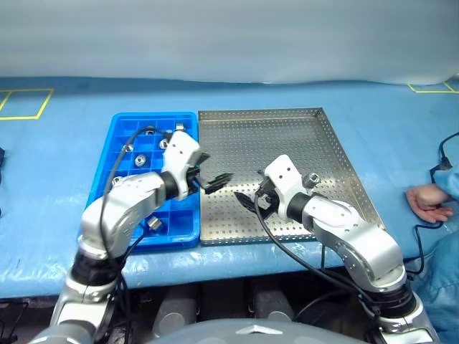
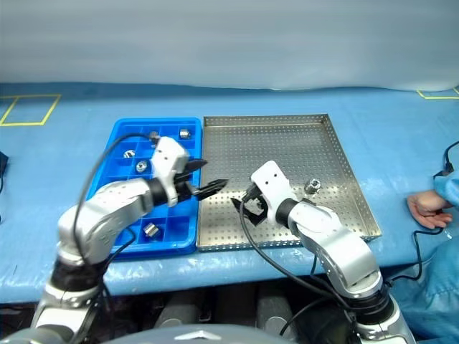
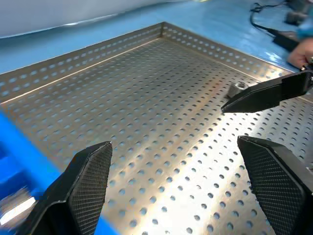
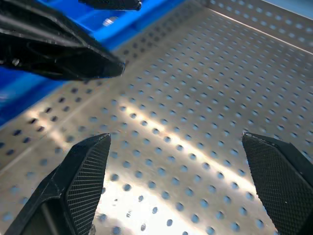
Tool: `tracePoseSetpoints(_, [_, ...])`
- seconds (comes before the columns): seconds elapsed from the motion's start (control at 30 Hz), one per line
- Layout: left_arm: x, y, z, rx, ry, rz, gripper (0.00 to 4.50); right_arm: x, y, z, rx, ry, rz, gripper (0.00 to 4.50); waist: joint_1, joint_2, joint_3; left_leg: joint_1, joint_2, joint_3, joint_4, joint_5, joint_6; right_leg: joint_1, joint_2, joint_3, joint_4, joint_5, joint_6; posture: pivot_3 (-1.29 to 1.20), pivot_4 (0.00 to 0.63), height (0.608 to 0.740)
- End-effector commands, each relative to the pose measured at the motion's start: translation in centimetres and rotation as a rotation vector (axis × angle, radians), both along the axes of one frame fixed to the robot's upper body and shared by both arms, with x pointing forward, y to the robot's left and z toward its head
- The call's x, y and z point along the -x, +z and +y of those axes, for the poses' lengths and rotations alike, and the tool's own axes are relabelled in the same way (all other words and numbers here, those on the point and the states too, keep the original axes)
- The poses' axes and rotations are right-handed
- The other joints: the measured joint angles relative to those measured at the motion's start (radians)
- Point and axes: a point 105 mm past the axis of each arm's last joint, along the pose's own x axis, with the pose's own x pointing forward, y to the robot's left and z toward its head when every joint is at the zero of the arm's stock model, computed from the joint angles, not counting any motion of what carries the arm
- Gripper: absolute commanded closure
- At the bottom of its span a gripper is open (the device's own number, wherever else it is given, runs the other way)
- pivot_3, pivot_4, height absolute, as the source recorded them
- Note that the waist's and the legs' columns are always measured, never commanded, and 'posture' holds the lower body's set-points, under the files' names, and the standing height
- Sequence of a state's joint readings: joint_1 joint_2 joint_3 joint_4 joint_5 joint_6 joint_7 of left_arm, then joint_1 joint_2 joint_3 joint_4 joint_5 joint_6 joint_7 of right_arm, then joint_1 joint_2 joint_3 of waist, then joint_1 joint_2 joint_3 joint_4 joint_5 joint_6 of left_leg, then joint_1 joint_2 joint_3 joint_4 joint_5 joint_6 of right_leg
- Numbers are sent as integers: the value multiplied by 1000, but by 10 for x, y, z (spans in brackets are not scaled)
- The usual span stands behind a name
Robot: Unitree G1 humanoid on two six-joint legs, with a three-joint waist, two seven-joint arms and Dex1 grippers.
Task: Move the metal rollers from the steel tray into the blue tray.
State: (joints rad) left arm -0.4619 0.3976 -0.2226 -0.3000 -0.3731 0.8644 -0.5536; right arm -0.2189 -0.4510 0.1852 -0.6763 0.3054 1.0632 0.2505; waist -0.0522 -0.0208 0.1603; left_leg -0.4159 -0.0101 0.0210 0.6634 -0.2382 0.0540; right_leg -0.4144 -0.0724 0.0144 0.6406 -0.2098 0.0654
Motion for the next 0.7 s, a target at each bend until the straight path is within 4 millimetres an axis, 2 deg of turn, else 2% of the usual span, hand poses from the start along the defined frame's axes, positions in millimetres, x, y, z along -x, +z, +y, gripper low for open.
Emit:
tracePoseSetpoints(0.03, [-7, -5, -13, -14, -61, -29, 58, -10, 16, -20, 24, -159, -69, 0, -28, 0, 0, 0, 0, 0, -1, 0, 0, -1, 0, 1, 0, 0, 0, -323, 150, 740])
tracePoseSetpoints(0.13, [-6, -8, -21, 8, -97, -23, 58, -17, 17, -30, -40, -324, -60, 0, -68, 0, 0, -1, 2, 1, -1, 0, 0, -3, 1, 1, 0, 1, 2, -357, 150, 740])
tracePoseSetpoints(0.27, [-1, -10, -26, 23, -119, -18, 58, -23, 10, -28, -177, -507, -11, 0, -112, 2, -1, -1, 2, 0, -2, 0, 0, -3, 1, 2, 2, 3, 5, -369, 150, 740])
tracePoseSetpoints(0.47, [3, -7, -42, 31, -163, -38, 58, -35, -5, -35, -240, -741, 2, 0, -167, 3, -1, -1, 1, 0, 0, 0, 0, -2, 1, 4, 1, 5, 9, -386, 150, 740])
tracePoseSetpoints(0.6, [5, -4, -54, 40, -177, -58, 58, -43, -15, -46, -289, -832, 11, 0, -196, 3, -1, -1, 0, 0, 0, 0, 1, -2, 1, 5, 1, 5, 10, -396, 150, 740])
tracePoseSetpoints(0.7, [6, 0, -57, 71, -172, -65, 58, -51, -22, -43, -358, -829, 47, 0, -222, 4, 0, -1, 0, 0, -1, 0, 1, -2, 2, 5, 1, 5, 10, -386, 150, 740])
